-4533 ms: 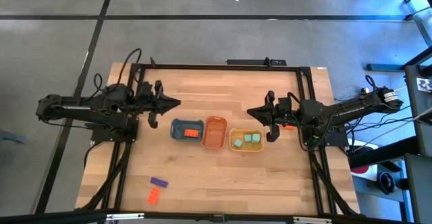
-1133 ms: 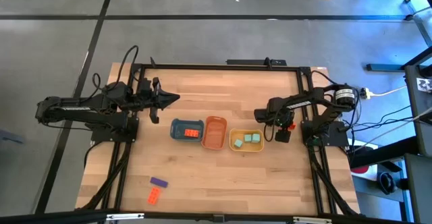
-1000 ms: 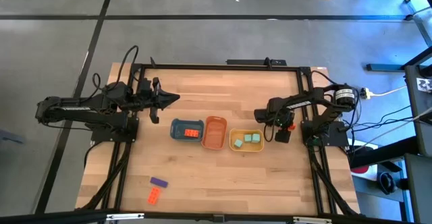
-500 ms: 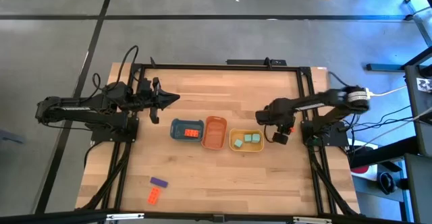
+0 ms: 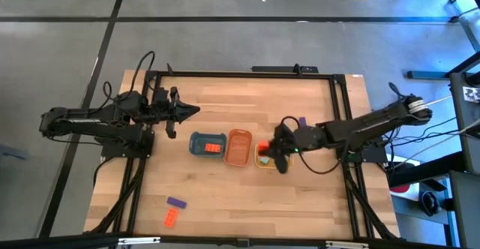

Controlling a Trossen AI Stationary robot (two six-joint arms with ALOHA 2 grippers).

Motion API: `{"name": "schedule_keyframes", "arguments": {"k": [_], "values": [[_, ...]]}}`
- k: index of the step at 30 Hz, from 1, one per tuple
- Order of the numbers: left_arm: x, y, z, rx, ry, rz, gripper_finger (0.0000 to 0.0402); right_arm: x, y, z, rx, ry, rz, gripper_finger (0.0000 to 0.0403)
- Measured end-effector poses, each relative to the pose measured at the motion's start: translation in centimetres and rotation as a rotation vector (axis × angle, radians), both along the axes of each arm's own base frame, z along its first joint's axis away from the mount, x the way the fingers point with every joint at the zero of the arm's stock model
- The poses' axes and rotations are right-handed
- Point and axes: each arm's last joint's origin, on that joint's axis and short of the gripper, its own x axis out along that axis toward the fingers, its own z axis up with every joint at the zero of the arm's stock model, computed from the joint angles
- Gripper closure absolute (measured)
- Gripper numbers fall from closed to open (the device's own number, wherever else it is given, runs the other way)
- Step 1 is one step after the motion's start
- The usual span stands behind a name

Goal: Sort & place blocks by color
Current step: Put the right orange rectangular block into the blue bin

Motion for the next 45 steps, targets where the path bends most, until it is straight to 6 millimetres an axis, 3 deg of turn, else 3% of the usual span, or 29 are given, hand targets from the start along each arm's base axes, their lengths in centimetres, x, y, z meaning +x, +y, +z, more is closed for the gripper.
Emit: {"name": "schedule_keyframes", "arguments": {"k": [4, 8, 38, 45], "values": [[0.0, -0.1, 0.0, 0.003, -0.004, -0.023, 0.0402, 2.6, -1.5, 1.5, -0.098, -0.235, -0.070, 0.0308], [0.0, -0.2, 0.1, 0.004, -0.007, -0.063, 0.0402, 3.7, -3.0, 3.1, -0.166, -0.291, -0.102, 0.0308], [0.0, -0.2, 0.1, 0.006, -0.007, -0.051, 0.0400, 3.6, -3.4, 2.4, -0.130, -0.187, -0.035, 0.0308], [0.0, -0.1, 0.1, 0.031, -0.003, -0.038, 0.0350, 3.6, -3.4, 2.4, -0.127, -0.188, -0.036, 0.0308]]}}
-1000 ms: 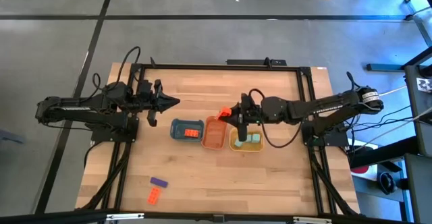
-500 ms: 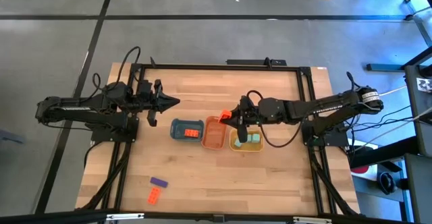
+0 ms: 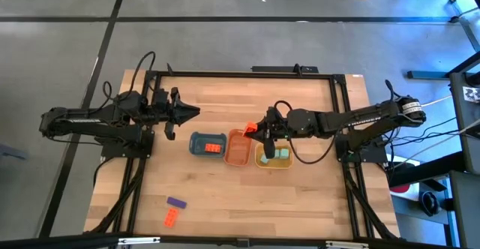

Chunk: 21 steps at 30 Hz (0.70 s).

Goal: Sort & place blocks by color
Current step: Put the right orange rectangular block into the blue bin

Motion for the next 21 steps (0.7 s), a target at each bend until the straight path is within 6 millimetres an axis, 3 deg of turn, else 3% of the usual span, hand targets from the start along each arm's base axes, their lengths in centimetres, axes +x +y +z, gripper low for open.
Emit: {"name": "schedule_keyframes", "arguments": {"k": [12, 21], "values": [[-0.01, 0.11, -0.01, -0.031, -0.003, 0.036, 0.0233, 0.00, 0.00, 0.00, -0.003, 0.000, 0.000, 0.0308], [0.17, 0.13, -0.16, -0.061, 0.006, 0.031, 0.0204, 0.00, 0.00, 0.01, -0.003, -0.001, -0.001, 0.0308]]}}
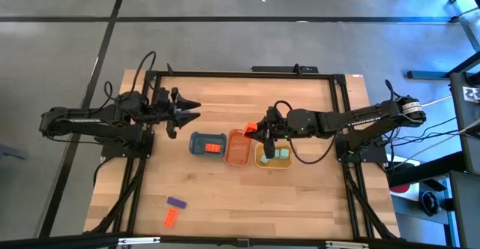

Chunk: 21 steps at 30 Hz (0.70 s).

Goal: Sort & place blocks by color
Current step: Put the right orange rectangular block into the blue bin

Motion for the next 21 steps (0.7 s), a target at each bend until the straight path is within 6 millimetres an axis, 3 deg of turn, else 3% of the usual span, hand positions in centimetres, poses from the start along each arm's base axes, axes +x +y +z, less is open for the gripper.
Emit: {"name": "schedule_keyframes", "arguments": {"k": [14, 21], "values": [[2.2, -0.1, -1.4, -0.010, 0.111, -0.075, 0.0202, 0.0, 0.0, 0.0, 0.003, 0.000, 0.000, 0.0308], [4.2, -0.8, -0.1, 0.057, 0.218, -0.118, 0.0202, 0.0, 0.0, 0.0, 0.001, 0.002, 0.000, 0.0308]]}}
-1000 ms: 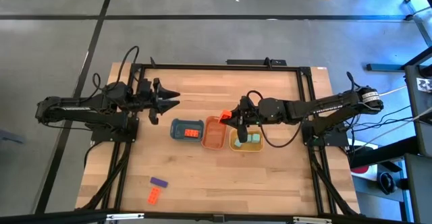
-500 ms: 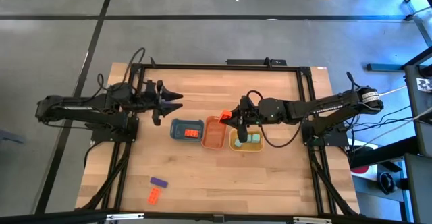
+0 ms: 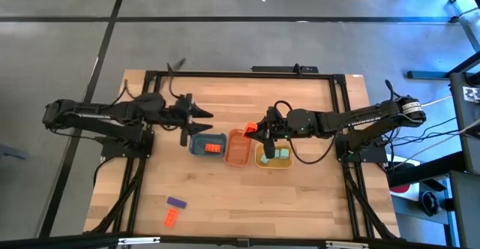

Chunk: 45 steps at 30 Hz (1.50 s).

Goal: Sort & place blocks by color
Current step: Put the right orange rectangular block into the blue bin

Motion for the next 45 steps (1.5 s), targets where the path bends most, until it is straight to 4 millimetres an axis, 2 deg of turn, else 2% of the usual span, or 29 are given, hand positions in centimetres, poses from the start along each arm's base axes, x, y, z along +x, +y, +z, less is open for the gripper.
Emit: {"name": "schedule_keyframes", "arguments": {"k": [6, 12, 19, 26, 32, 39, 42, 45], "values": [[3.4, -0.7, 0.1, 0.073, 0.133, -0.050, 0.0202, 0.0, 0.0, 0.1, -0.003, -0.007, 0.005, 0.0308], [7.0, -1.0, -0.6, 0.111, 0.214, -0.082, 0.0202, 0.1, 0.0, 0.3, -0.023, -0.032, 0.012, 0.0308], [9.8, -1.0, -0.4, 0.111, 0.198, -0.083, 0.0203, 0.1, 0.0, 0.3, -0.028, -0.031, 0.015, 0.0308], [11.1, -1.3, -0.5, 0.062, 0.150, -0.147, 0.0204, 0.1, 0.0, 0.4, -0.050, -0.040, 0.021, 0.0308], [12.0, -1.2, -1.0, 0.002, 0.127, -0.132, 0.0204, 0.1, 0.1, 0.4, -0.043, -0.043, 0.052, 0.0308], [12.1, -1.2, -1.1, -0.038, 0.127, -0.118, 0.0205, 0.1, 0.2, 0.6, -0.049, -0.062, 0.057, 0.0308], [12.1, -1.2, -1.0, -0.053, 0.120, -0.115, 0.0214, 0.1, 0.2, 0.6, -0.064, -0.066, 0.061, 0.0308], [12.1, -1.3, -1.0, -0.061, 0.125, -0.115, 0.0241, 0.2, 0.1, 0.8, -0.064, -0.083, 0.061, 0.0308]]}}
